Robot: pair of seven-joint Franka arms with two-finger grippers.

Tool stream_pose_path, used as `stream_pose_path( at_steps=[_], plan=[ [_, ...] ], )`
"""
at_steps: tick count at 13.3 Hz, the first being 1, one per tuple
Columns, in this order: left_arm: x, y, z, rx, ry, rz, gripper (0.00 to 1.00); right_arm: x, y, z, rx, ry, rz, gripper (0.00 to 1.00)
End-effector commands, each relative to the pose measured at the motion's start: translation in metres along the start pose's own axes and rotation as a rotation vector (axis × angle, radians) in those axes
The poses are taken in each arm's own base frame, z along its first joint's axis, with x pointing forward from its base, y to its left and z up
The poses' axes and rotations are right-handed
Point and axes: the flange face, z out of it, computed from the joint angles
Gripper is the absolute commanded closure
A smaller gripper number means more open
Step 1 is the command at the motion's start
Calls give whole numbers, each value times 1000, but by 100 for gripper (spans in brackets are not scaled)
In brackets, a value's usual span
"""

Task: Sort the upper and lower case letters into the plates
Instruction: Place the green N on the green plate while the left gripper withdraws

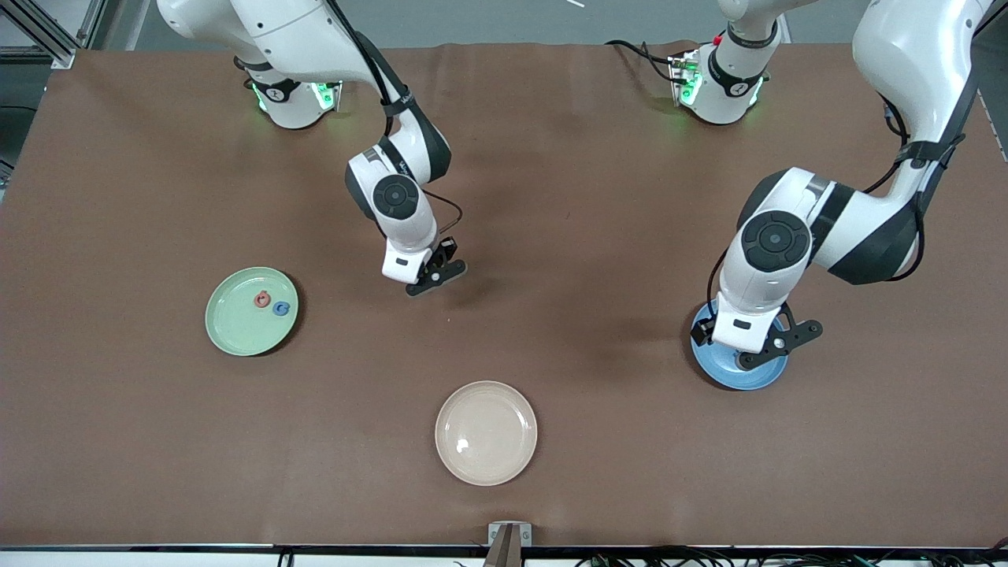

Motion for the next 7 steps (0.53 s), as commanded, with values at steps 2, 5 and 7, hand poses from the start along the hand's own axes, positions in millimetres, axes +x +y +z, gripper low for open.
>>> stream_pose_path(
  at_steps=[2, 5, 7],
  plan=[
    [15, -13, -46, 18, -23, 124, 0, -9, 91, -97, 29, -48, 115, 93],
    [19, -22, -72, -4, -94, 89, 0, -26, 178, -116, 46, -81, 149, 93],
    [13, -23, -90, 21, -122, 97, 0, -42, 236, -108, 54, -103, 175, 91]
  ],
)
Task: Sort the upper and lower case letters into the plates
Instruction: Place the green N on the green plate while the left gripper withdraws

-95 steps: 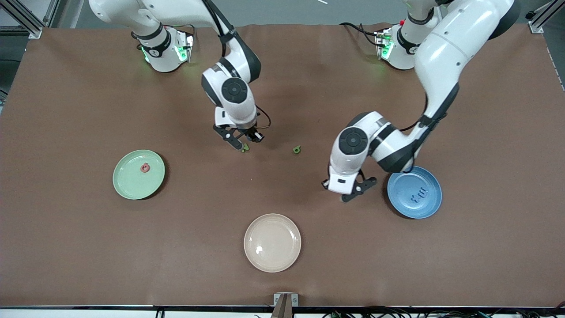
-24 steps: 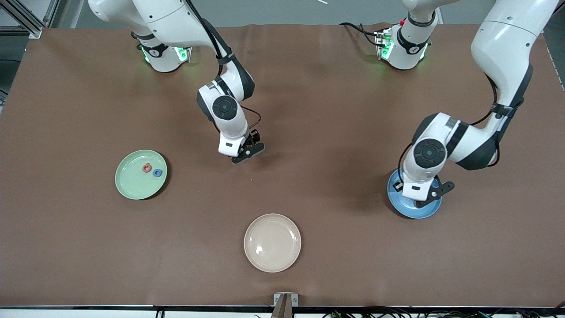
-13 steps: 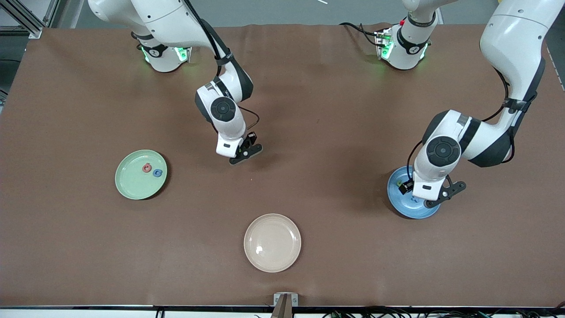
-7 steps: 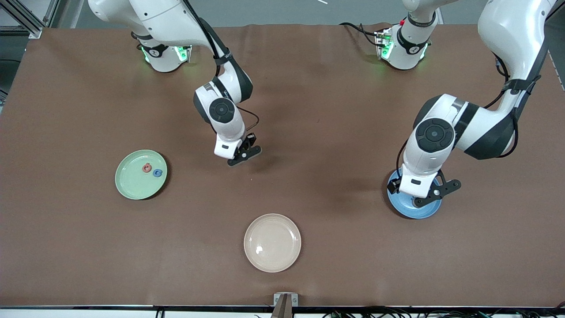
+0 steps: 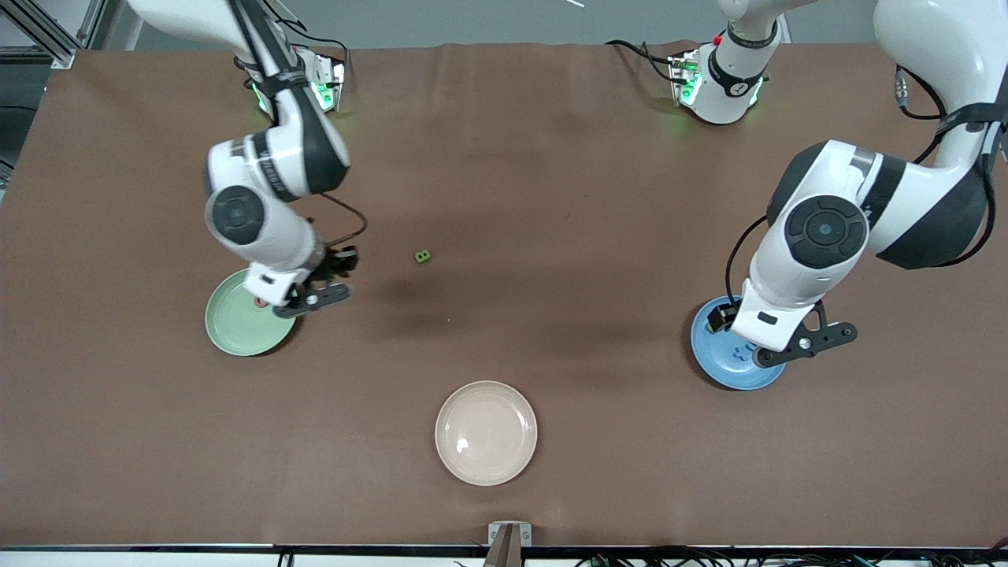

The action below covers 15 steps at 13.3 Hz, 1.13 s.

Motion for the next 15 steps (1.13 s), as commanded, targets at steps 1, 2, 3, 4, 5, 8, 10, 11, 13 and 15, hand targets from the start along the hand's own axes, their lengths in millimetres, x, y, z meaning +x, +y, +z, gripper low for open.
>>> stream_pose_path(
  at_steps=[1, 2, 3, 4, 5, 8, 10, 11, 13, 15],
  plan=[
    [-4, -8, -30, 4, -31, 31, 0, -16, 75, 16, 14, -28, 29, 91],
    [-7, -13, -51, 6, 5, 105, 0, -21, 106, 20, 23, -31, 62, 91],
    [-14, -17, -69, 15, 35, 168, 0, -25, 125, 21, 30, -33, 96, 91],
    [-10, -29, -67, -5, 4, 175, 0, -29, 144, 24, 36, -36, 129, 91],
    [-16, -40, -81, -65, -30, 156, 0, -33, 164, 31, 41, -48, 164, 91],
    [-25, -89, -111, -146, -76, 167, 0, -45, 214, 72, 33, -28, 183, 89],
    [-32, -122, -126, -155, -82, 196, 0, -49, 226, 99, 20, -10, 186, 89],
    [-37, -133, -135, -157, -73, 249, 0, -50, 226, 109, 13, -5, 187, 89],
    [-37, -162, -148, -156, -40, 249, 0, -52, 228, 121, 0, 17, 192, 89],
    [-41, -181, -154, -153, -26, 238, 0, -51, 227, 127, -2, 17, 192, 89]
  ],
)
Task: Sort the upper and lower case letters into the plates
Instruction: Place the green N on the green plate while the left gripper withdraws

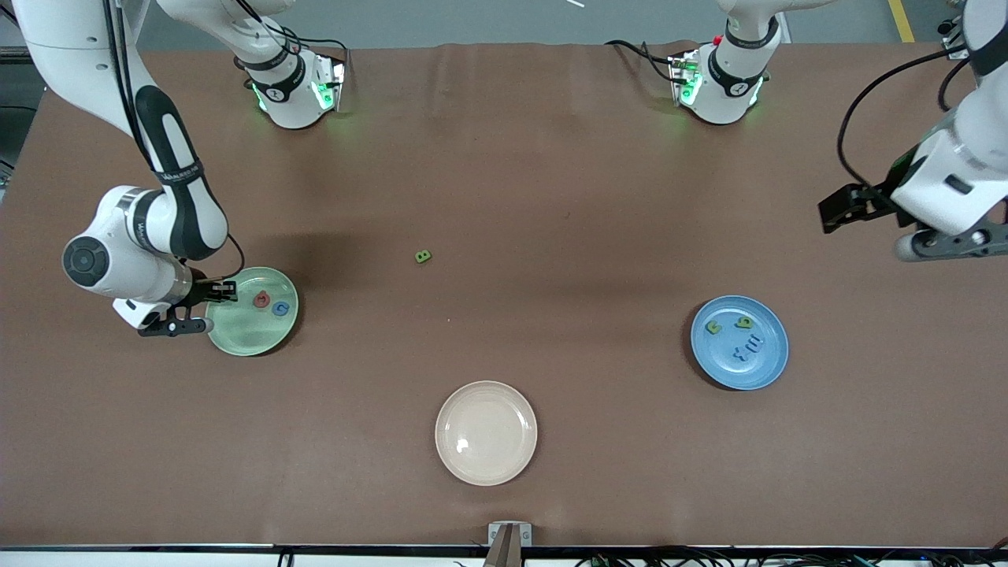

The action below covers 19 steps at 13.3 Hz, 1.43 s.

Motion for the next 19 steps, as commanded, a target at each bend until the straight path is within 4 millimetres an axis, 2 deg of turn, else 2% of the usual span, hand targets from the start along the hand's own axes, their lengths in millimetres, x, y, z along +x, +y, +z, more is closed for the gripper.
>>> stream_pose_path(
  at_steps=[1, 4, 7, 9, 10, 11, 12, 13, 16, 18, 19],
  plan=[
    [-17, -24, -8, -5, 8, 10, 0, -2, -1, 2, 0, 19, -8, 89],
    [-29, -41, -13, -52, 12, -11, 0, 0, 0, 15, -11, 27, -6, 89],
    [-42, -39, -19, -63, 34, -11, 0, -1, -1, 20, -9, 18, -5, 87],
    [-42, -37, -20, -78, 35, -8, 0, -2, -3, 22, -9, 11, -9, 82],
    [-42, -35, -20, -81, 37, -4, 0, -2, -7, 22, -7, 2, -13, 69],
    [-41, -33, -20, -82, 48, 0, 0, -3, -10, 22, -2, -13, -17, 30],
    [-41, -32, -20, -82, 49, 1, 0, -5, -11, 15, 8, -32, -16, 0],
    [-41, -32, -20, -81, 48, 1, 0, -5, -15, 0, 22, -51, -24, 0],
    [-42, -32, -18, -81, 43, 3, 0, -7, -62, -58, 52, -110, -43, 1],
    [-41, -34, -15, -80, 37, 0, 0, -14, -115, -80, 39, -119, -27, 1],
    [-41, -34, -16, -80, 42, 0, 0, -18, -133, -85, 35, -122, -36, 0]
  ],
)
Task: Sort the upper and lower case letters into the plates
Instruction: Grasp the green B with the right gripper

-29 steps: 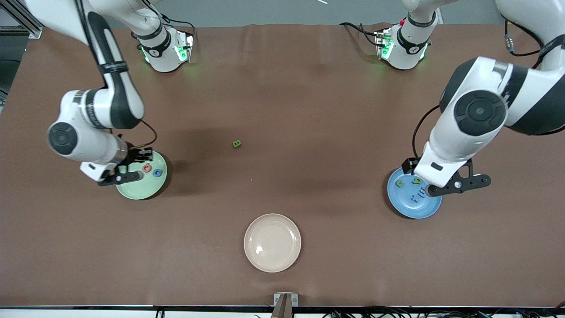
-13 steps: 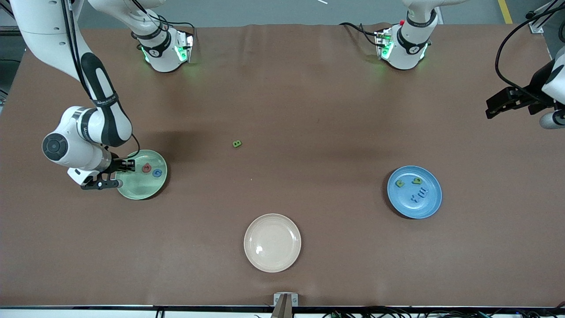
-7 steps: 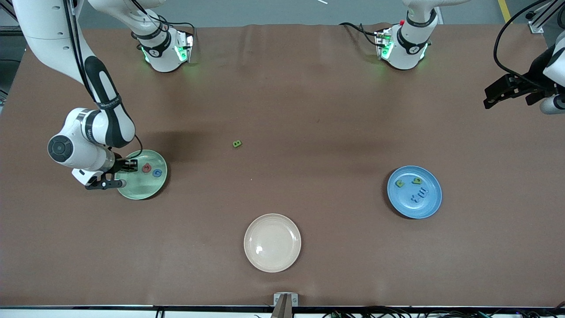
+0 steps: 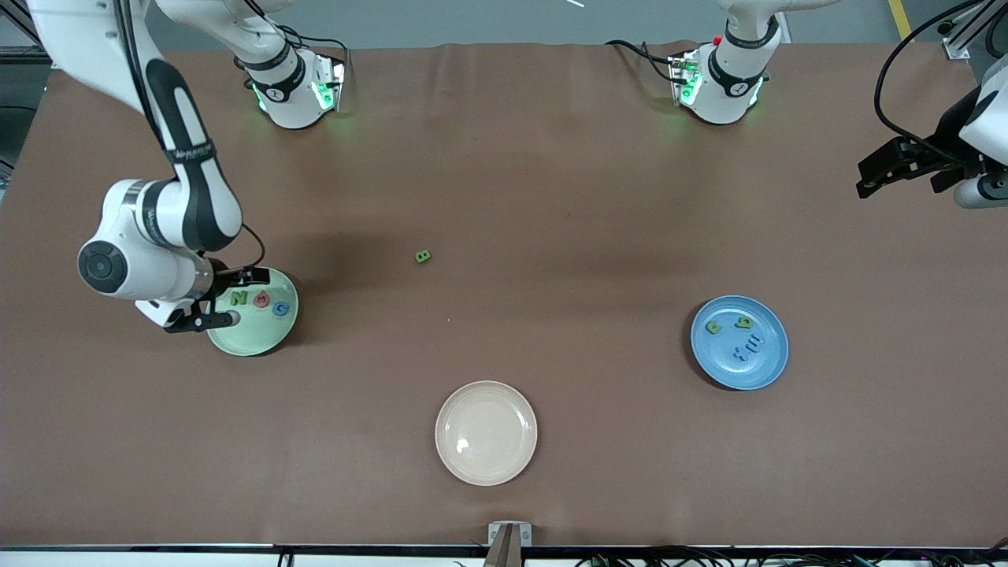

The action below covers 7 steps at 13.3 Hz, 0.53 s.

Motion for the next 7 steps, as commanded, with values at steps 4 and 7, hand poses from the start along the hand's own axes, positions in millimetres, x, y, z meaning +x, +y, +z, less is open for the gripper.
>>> stream_pose_path(
  at_steps=[4, 7],
  plan=[
    [-8, -1, -5, -15, 17, 13, 0, -18, -105, -4, -33, -4, -107, 0],
    [-8, 1, -5, -15, 16, 17, 0, -26, -177, 7, -50, 36, -221, 0]
  ],
)
